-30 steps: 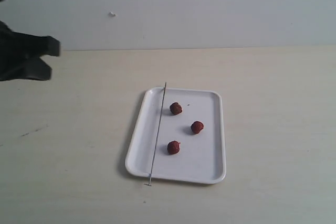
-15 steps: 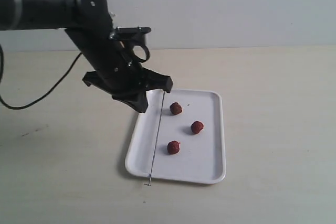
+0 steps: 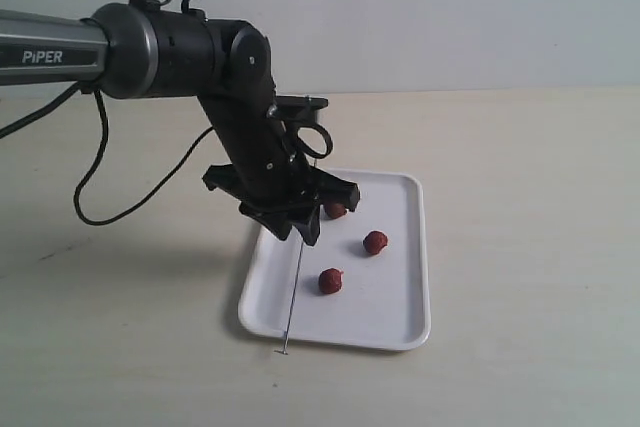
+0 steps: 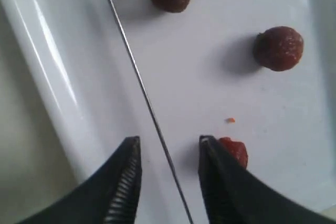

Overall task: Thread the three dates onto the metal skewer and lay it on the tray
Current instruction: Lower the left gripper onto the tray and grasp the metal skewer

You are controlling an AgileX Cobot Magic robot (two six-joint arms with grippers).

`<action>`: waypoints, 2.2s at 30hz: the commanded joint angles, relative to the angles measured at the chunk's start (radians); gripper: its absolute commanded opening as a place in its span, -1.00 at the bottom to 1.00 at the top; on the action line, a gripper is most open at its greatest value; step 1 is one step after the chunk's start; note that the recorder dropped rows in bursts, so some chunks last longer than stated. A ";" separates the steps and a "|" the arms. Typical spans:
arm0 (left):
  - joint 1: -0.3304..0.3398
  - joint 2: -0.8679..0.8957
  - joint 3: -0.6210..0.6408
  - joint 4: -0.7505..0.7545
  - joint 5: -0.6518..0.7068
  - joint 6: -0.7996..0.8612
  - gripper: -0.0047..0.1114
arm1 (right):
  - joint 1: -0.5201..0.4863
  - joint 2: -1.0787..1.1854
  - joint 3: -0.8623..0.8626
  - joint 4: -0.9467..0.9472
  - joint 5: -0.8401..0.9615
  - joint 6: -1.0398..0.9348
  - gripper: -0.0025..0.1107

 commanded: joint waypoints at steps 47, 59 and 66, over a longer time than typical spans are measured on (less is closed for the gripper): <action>-0.001 0.127 -0.008 0.011 -0.036 -0.079 -0.52 | -0.007 -0.006 0.005 -0.008 -0.006 -0.005 -0.96; 0.002 0.125 -0.008 0.009 -0.035 -0.097 -0.92 | -0.007 -0.006 0.005 -0.008 -0.006 -0.005 -0.96; 0.044 0.062 -0.010 0.002 -0.046 -0.127 -0.92 | -0.007 -0.006 0.005 -0.008 -0.006 -0.005 -0.96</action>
